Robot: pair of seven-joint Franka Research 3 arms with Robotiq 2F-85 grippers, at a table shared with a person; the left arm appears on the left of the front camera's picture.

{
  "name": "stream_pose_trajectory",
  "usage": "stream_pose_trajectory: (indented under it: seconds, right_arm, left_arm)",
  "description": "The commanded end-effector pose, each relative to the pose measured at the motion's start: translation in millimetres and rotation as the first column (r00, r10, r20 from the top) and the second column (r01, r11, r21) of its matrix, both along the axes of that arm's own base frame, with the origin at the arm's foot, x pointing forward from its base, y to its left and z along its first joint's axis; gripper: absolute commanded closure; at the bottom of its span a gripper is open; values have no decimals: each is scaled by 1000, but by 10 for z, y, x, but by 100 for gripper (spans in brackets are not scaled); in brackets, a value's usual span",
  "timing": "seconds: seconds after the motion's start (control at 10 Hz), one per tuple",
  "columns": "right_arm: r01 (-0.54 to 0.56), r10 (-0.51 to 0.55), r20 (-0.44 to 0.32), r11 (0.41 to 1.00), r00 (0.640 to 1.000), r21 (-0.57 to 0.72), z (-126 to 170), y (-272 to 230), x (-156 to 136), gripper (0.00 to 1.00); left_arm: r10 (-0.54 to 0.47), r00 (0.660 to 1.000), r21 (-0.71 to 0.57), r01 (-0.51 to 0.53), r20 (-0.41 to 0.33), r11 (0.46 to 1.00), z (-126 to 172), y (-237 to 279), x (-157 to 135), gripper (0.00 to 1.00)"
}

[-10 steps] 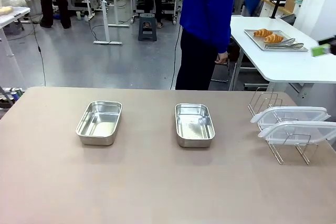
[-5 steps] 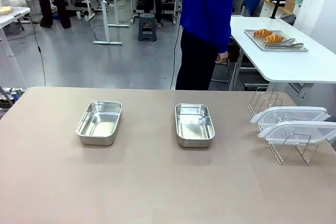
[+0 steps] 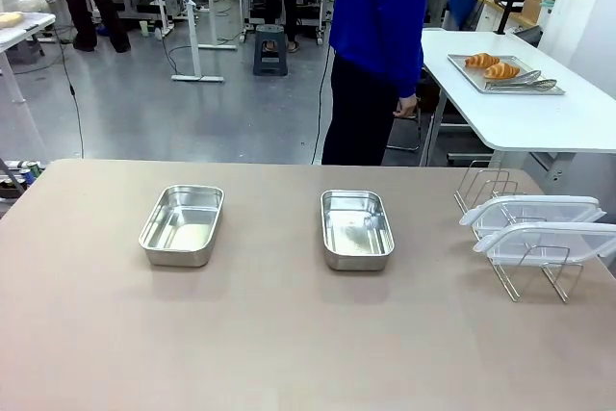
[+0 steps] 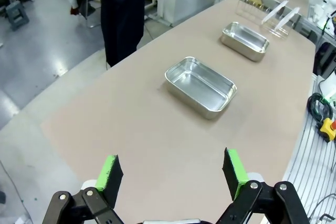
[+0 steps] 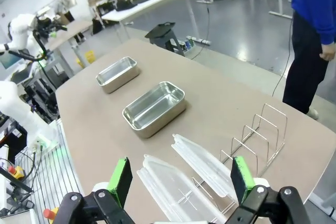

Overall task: Place the bread in airtight containers.
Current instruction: Lift both Airtight Container.

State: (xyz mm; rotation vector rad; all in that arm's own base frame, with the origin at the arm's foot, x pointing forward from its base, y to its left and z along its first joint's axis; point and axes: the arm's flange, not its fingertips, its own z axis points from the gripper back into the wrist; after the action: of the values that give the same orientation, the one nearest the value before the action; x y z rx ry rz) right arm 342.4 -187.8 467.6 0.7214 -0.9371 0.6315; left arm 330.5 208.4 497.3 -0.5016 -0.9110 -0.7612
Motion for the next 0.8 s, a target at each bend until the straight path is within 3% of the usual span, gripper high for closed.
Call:
stream_pose_trajectory:
  seconds: [0.0, 0.7]
  right_arm:
    - [-5, 5, 38, 1000, 999, 1, 34, -15, 1, 0]
    - [-5, 5, 38, 1000, 999, 1, 34, -15, 1, 0]
  left_arm:
    - [-9, 1000, -14, 9, 24, 1000, 11, 73, 7, 0]
    - [-9, 1000, -14, 9, 24, 1000, 11, 73, 7, 0]
